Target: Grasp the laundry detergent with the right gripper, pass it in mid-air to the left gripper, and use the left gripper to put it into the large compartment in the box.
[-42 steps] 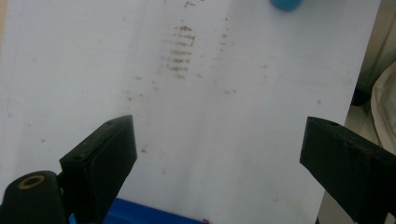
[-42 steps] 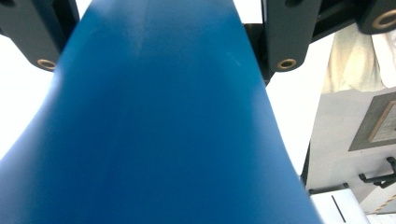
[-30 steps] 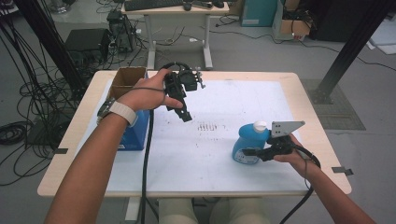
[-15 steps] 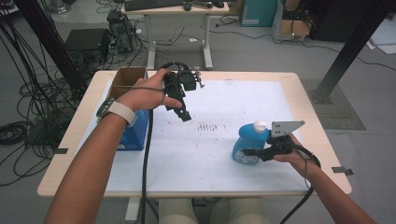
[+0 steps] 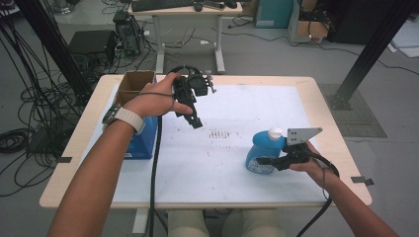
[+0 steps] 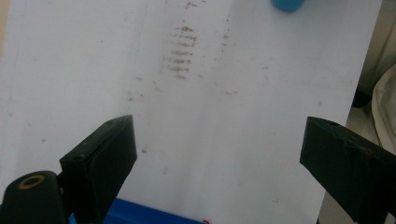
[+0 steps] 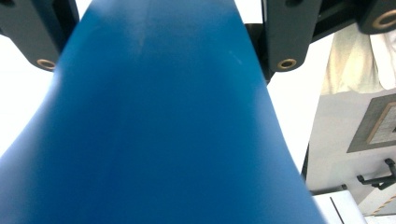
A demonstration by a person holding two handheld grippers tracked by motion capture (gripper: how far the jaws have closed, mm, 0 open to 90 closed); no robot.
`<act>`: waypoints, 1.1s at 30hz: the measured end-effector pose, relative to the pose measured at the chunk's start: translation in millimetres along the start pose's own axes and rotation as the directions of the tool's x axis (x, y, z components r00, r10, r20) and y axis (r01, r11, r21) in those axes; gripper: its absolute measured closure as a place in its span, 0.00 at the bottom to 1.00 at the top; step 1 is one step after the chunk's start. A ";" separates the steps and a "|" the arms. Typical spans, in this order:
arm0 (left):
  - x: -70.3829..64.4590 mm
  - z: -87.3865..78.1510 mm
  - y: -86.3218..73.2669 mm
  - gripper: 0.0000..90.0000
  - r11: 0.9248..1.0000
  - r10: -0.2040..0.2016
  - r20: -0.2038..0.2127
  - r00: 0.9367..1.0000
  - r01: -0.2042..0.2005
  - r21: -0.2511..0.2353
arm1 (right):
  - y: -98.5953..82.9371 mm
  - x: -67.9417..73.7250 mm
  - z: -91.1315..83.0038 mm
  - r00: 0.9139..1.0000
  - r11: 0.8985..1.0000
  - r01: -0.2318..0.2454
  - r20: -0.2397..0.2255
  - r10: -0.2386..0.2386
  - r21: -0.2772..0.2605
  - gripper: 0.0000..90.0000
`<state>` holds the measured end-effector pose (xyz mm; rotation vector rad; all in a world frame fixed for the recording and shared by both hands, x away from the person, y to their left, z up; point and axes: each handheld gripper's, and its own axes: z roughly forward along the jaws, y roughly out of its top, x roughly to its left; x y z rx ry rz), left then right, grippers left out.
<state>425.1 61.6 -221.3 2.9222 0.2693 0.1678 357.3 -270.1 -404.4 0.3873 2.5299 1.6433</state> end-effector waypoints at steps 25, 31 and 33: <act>0.6 -0.3 -1.4 0.12 1.000 -0.002 -0.002 1.000 0.002 -0.005 | 0.2 -0.8 0.1 1.000 1.000 0.003 -0.010 -0.003 0.002 0.47; 0.6 -0.2 -1.6 0.12 1.000 -0.003 -0.002 1.000 0.003 -0.005 | 0.0 -1.1 0.0 1.000 1.000 0.007 -0.010 -0.007 0.005 0.47; 0.4 0.0 -1.4 0.12 1.000 -0.004 0.000 1.000 0.004 -0.005 | 0.1 -1.1 0.0 1.000 1.000 0.005 -0.011 -0.005 0.004 0.47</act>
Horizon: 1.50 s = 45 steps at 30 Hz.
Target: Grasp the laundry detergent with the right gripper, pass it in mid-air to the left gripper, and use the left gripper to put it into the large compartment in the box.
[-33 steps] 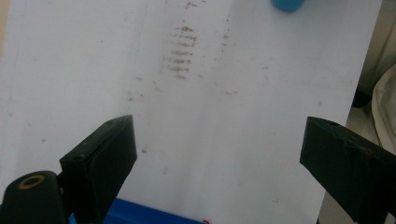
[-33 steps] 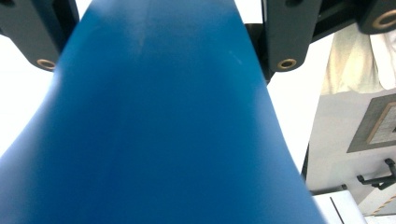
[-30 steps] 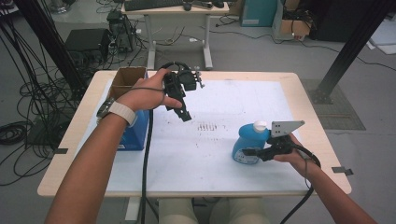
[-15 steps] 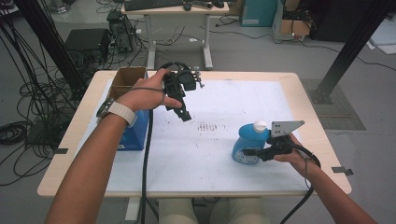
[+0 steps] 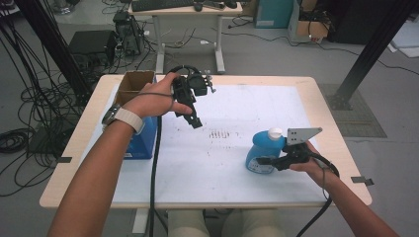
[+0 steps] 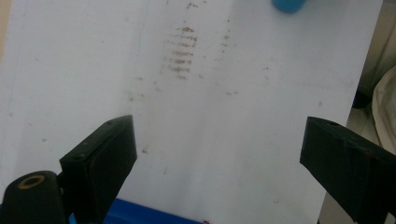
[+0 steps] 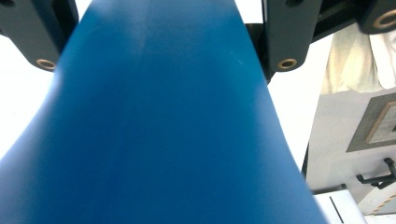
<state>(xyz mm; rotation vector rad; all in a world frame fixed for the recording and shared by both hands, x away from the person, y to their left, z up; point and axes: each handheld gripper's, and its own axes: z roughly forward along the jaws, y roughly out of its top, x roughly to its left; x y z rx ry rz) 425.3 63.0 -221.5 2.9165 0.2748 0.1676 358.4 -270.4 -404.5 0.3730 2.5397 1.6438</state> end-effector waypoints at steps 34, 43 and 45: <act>0.2 0.3 -0.1 0.12 1.000 -0.001 -0.002 1.000 0.001 -0.002 | 0.0 -0.1 0.6 1.000 1.000 -0.003 0.002 0.003 -0.005 0.47; -1.4 -1.2 0.9 0.11 1.000 -0.003 -0.003 1.000 0.003 -0.001 | 0.4 -0.2 0.2 1.000 1.000 -0.005 0.001 0.005 0.000 0.47; -1.6 -2.2 0.9 0.10 1.000 -0.009 0.001 1.000 0.009 -0.005 | 0.6 -0.1 0.4 1.000 1.000 -0.007 0.003 0.007 -0.002 0.47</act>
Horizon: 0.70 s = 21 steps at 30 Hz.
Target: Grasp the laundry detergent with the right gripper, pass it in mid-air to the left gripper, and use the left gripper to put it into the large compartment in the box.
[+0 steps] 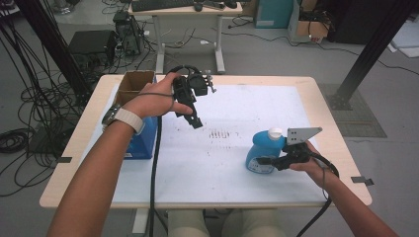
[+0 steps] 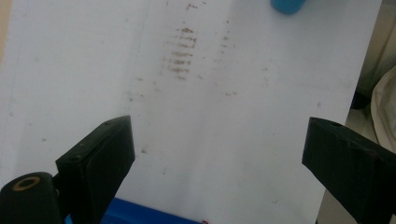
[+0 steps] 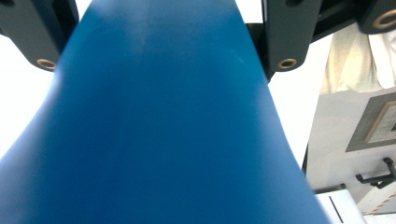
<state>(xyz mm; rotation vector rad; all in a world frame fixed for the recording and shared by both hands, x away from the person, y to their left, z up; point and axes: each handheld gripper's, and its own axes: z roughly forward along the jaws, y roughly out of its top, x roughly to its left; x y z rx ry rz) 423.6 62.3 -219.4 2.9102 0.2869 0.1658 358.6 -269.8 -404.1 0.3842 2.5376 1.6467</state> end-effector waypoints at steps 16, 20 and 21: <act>-5.6 -21.5 2.9 0.09 0.999 -0.025 -0.010 1.000 0.025 -0.021 | 7.7 -1.8 -2.1 1.000 1.000 -0.016 -0.017 0.015 -0.002 0.48; -9.5 -27.6 7.3 0.09 0.999 -0.023 -0.014 1.000 0.022 -0.030 | 18.0 0.8 -5.0 0.999 0.999 -0.039 -0.036 0.039 0.001 0.48; -10.2 -28.9 8.3 0.09 0.999 -0.023 -0.015 1.000 0.022 -0.030 | 20.3 0.9 -5.4 0.999 0.999 -0.034 -0.039 0.034 0.002 0.48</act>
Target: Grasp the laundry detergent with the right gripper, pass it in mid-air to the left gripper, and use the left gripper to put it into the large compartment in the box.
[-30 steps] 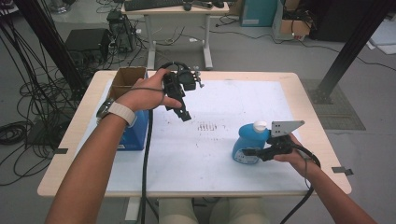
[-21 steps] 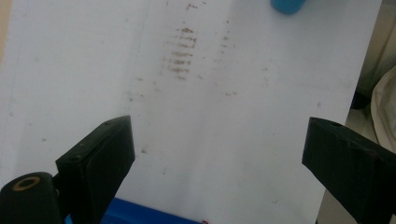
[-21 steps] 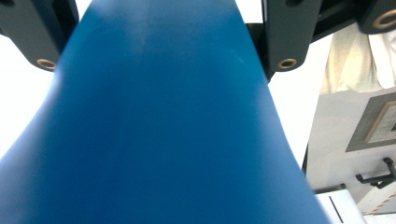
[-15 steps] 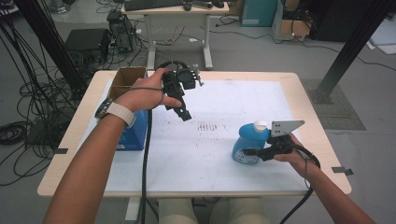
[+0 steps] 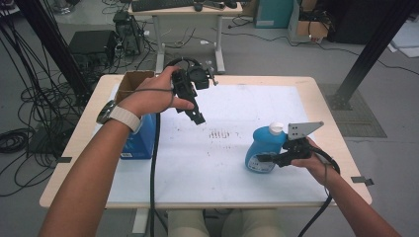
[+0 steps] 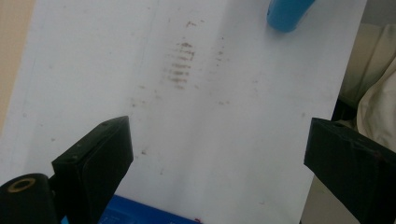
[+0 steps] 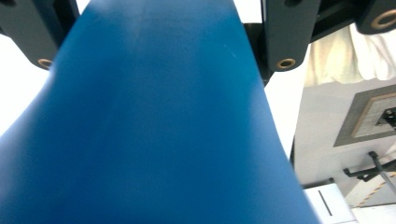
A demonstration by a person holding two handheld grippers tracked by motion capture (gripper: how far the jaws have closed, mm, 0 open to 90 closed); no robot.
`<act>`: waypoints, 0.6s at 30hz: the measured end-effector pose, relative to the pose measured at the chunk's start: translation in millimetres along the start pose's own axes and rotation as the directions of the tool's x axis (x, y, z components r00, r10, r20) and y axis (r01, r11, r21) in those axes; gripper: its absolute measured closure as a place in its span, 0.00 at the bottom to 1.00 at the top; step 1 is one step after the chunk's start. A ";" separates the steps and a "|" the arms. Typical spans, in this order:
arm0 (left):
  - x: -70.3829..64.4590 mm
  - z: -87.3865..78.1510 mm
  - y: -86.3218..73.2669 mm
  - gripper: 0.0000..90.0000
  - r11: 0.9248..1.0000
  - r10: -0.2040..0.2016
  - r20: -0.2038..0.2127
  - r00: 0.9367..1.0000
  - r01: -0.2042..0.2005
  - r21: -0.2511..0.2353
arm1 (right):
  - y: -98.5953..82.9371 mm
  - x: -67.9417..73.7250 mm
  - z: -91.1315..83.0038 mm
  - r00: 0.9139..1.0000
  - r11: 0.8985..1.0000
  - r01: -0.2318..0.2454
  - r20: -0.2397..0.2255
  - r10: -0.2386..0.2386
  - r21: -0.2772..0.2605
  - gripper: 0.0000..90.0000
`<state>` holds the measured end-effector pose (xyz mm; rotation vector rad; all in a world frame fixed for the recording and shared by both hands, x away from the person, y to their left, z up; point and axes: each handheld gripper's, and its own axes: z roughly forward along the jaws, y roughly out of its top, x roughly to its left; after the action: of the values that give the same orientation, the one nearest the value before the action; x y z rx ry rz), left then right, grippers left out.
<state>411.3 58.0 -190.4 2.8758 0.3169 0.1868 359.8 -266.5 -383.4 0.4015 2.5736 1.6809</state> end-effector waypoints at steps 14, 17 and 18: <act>-20.7 -27.2 20.7 0.05 0.998 0.052 0.023 0.998 -0.051 -0.035 | 49.9 6.8 -5.6 0.995 0.998 0.056 -0.087 -0.053 0.028 0.48; -29.3 -33.9 29.0 0.05 0.996 0.085 0.022 0.996 -0.085 -0.032 | 62.9 7.9 -4.8 0.993 0.997 0.073 -0.098 -0.069 0.036 0.48; -31.4 -35.4 31.1 0.05 0.995 0.096 0.022 0.995 -0.095 -0.031 | 66.2 8.1 -4.3 0.992 0.996 0.079 -0.106 -0.075 0.039 0.48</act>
<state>381.7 29.2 -151.7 2.8628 0.1706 0.1730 364.0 -243.4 -320.9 0.2178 2.6652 1.6660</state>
